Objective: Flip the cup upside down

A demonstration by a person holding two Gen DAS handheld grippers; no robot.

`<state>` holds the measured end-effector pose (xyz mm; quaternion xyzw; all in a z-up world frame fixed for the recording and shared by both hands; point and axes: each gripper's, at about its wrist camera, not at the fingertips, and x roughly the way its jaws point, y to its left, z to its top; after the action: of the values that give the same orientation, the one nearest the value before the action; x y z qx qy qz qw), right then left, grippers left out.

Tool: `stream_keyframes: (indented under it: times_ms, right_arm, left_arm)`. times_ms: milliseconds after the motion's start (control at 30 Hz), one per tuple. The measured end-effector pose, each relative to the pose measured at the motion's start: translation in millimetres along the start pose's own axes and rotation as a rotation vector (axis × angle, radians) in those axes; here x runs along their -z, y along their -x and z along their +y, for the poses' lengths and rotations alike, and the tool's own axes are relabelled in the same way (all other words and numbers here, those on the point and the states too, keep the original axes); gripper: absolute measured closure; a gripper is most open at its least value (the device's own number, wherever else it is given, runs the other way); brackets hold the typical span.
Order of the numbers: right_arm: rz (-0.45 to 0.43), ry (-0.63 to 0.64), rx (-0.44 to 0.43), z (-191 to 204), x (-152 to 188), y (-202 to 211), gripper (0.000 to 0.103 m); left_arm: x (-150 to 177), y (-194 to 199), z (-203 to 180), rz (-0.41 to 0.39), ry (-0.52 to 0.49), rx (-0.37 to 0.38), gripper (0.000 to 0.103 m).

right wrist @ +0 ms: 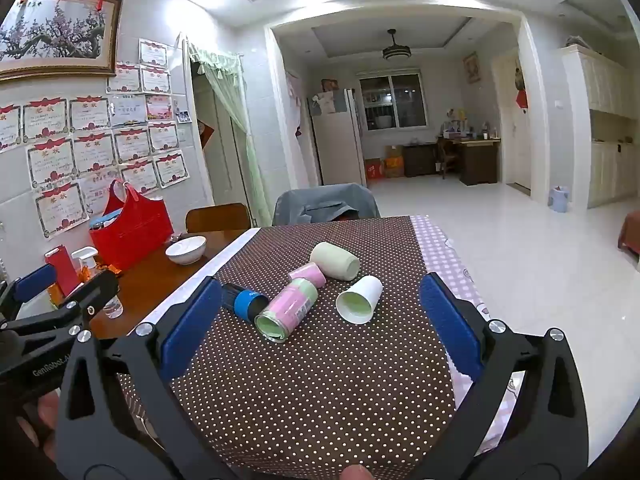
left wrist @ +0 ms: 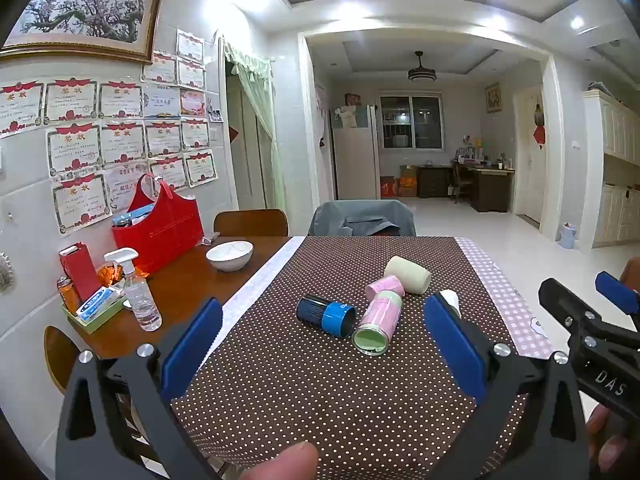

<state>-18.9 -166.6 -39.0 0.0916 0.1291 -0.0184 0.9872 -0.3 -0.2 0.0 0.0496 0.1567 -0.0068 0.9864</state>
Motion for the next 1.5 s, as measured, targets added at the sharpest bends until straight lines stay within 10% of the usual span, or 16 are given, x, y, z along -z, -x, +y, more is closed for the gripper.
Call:
stream_keyframes:
  times_ms: [1500]
  right_arm:
    - [-0.002, 0.004, -0.004, 4.0, -4.8, 2.5, 0.006]
  left_arm:
    - [4.9, -9.8, -1.8, 0.018, 0.006, 0.007, 0.004]
